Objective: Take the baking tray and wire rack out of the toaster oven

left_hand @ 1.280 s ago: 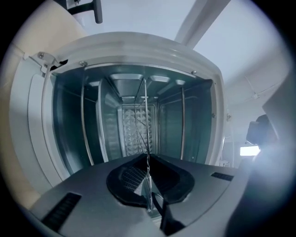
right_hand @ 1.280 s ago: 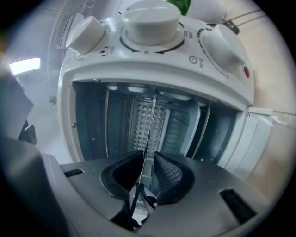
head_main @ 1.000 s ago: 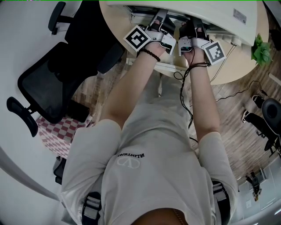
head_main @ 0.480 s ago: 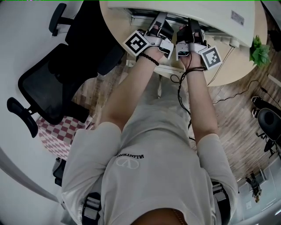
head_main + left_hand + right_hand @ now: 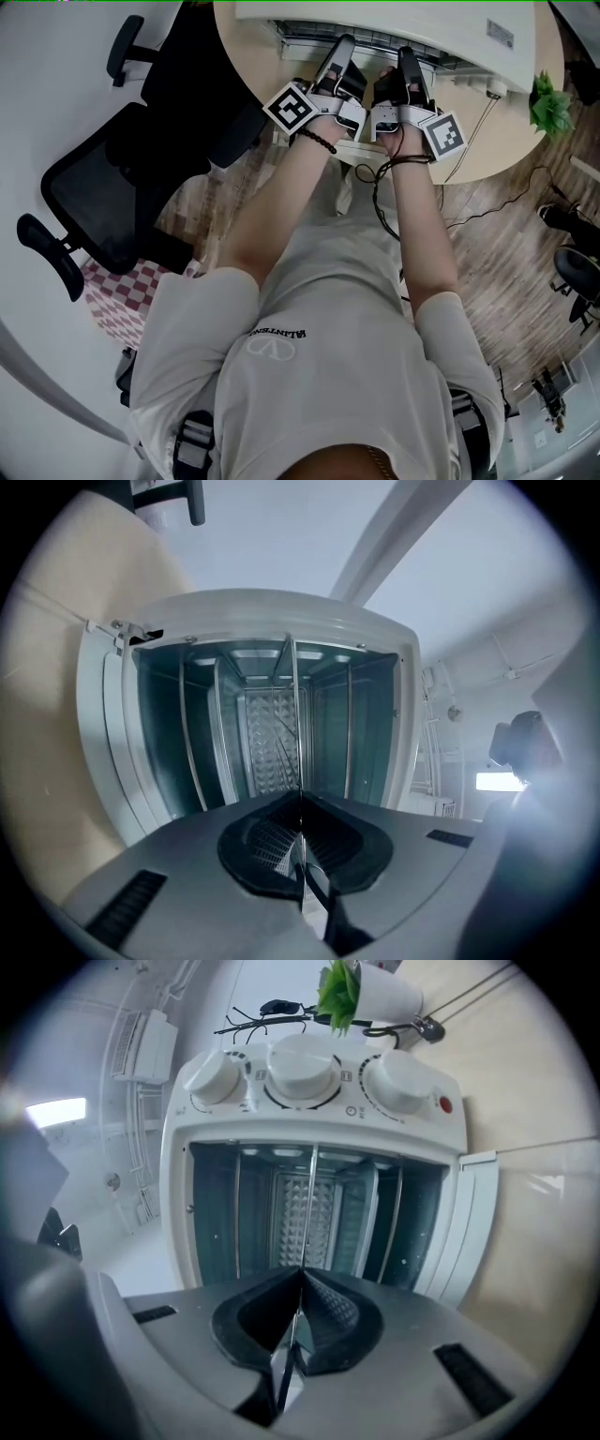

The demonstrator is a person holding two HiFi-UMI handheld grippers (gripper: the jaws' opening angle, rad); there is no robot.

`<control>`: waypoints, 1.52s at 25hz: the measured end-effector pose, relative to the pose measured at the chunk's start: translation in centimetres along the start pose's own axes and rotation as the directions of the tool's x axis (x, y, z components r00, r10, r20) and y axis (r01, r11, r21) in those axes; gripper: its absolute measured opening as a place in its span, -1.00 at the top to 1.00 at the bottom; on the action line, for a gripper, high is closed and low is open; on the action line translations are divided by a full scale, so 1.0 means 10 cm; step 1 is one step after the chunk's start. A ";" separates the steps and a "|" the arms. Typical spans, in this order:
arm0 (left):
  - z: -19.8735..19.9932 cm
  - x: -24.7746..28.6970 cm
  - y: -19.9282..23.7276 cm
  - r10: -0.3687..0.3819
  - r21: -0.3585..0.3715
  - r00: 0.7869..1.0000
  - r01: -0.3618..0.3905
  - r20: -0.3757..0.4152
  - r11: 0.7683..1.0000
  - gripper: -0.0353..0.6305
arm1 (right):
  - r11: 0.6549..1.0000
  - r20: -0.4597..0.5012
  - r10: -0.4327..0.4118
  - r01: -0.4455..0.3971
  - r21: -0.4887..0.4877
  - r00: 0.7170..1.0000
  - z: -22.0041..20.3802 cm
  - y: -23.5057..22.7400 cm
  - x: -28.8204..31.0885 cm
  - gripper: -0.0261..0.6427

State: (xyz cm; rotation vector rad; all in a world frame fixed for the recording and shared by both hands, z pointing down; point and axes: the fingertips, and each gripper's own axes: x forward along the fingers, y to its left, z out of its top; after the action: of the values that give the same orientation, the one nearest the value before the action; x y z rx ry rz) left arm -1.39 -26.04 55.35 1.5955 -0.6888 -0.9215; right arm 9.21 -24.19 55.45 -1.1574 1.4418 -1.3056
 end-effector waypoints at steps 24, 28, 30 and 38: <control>-0.32 -0.65 -0.21 0.033 0.003 0.998 -0.034 0.057 0.999 0.88 | 0.999 -0.076 -0.025 0.028 0.038 0.997 -0.22 0.07 -0.70 0.89; -0.35 -0.75 -0.27 0.021 0.004 0.998 -0.021 0.057 1.000 0.89 | 0.999 -0.074 -0.026 0.029 0.044 0.997 -0.27 0.09 -0.81 0.89; -0.37 -0.81 -0.30 0.020 0.006 0.998 -0.021 0.054 1.000 0.89 | 0.999 -0.073 -0.028 0.031 0.045 0.997 -0.30 0.11 -0.88 0.89; -0.47 -1.06 -0.36 0.027 0.000 0.999 -0.027 0.043 1.000 0.89 | 0.999 -0.081 -0.031 0.034 0.033 0.996 -0.40 0.15 -1.11 0.89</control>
State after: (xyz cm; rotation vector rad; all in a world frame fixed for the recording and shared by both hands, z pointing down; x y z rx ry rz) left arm -3.13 -14.07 54.38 1.5675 -0.7390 -0.9380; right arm 7.54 -12.42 54.40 -1.1217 1.4577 -1.4084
